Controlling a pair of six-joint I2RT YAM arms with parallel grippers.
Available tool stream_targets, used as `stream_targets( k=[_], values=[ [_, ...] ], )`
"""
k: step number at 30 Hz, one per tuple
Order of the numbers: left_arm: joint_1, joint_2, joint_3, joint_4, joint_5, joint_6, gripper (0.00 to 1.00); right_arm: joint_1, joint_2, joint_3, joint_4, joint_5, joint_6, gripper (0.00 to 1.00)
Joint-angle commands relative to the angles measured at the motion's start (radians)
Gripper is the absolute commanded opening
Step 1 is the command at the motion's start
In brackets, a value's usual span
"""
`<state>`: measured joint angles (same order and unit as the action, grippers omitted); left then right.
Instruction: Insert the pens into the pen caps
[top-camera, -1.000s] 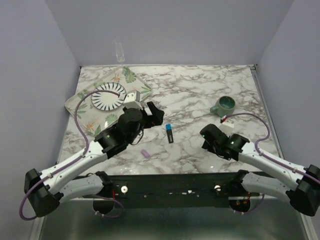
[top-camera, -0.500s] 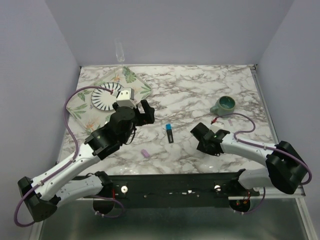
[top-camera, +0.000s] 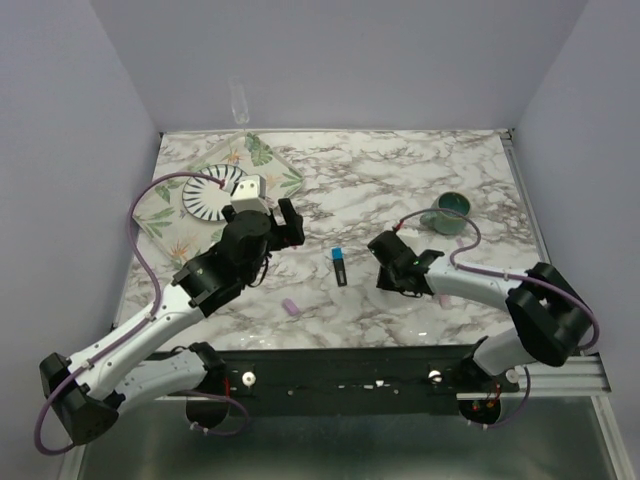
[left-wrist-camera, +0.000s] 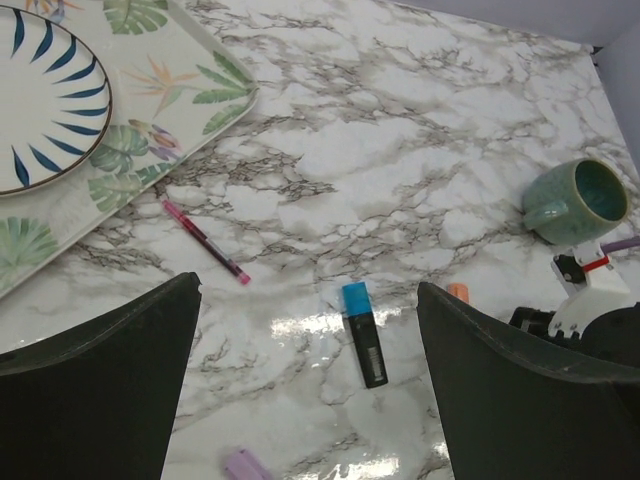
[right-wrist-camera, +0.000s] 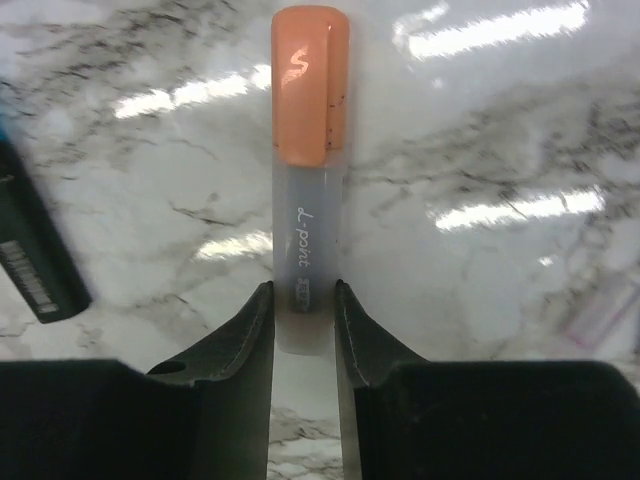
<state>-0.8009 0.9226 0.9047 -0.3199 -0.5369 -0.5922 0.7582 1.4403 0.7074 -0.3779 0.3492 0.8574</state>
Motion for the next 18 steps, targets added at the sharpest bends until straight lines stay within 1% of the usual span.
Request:
stream_targets(
  k=[1,5,6,9,13,16,17,18],
  values=[
    [0.009,0.031,0.006,-0.045,-0.051,-0.023,0.99,-0.002,0.094,0.127,0.088,-0.059,-0.185,0.25],
    [0.014,0.025,0.014,-0.059,-0.061,-0.017,0.99,-0.003,0.097,0.147,0.105,-0.062,-0.247,0.33],
    [0.014,0.024,0.010,-0.058,-0.064,-0.017,0.99,-0.002,0.094,0.148,0.106,-0.065,-0.262,0.41],
    [0.017,0.013,-0.004,-0.044,-0.066,-0.018,0.99,-0.002,0.083,0.173,0.080,-0.082,-0.293,0.55],
    [0.017,0.030,0.008,-0.060,-0.057,-0.040,0.99,-0.003,0.037,0.182,0.039,-0.075,-0.307,0.60],
    [0.019,0.045,0.036,-0.099,-0.072,-0.043,0.99,-0.010,-0.007,0.184,-0.050,-0.020,-0.282,0.60],
    [0.019,0.047,0.042,-0.108,-0.071,-0.044,0.99,-0.017,-0.018,0.182,-0.118,-0.003,-0.247,0.60],
    [0.019,0.044,0.052,-0.116,-0.069,-0.046,0.99,-0.029,-0.030,0.178,-0.153,0.010,-0.226,0.59]
  ],
)
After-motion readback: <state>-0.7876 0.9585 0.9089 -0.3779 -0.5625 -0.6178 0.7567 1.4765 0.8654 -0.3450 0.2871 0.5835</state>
